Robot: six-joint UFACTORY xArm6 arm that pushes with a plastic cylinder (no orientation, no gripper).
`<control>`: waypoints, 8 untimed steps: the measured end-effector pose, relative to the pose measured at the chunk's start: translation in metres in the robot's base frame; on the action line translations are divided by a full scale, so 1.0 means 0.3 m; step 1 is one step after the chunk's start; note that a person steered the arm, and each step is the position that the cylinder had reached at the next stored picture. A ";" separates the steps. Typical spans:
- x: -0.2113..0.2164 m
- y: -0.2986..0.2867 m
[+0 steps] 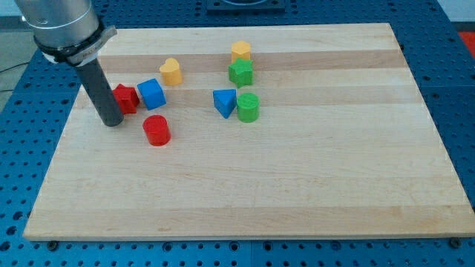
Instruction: Push the yellow heart into the blue cube
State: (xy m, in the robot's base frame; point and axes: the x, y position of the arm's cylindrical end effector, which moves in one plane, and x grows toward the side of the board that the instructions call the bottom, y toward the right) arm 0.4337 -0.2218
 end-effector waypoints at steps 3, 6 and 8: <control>-0.027 0.013; -0.064 0.310; -0.016 0.594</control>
State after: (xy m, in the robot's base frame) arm 0.4290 -0.0437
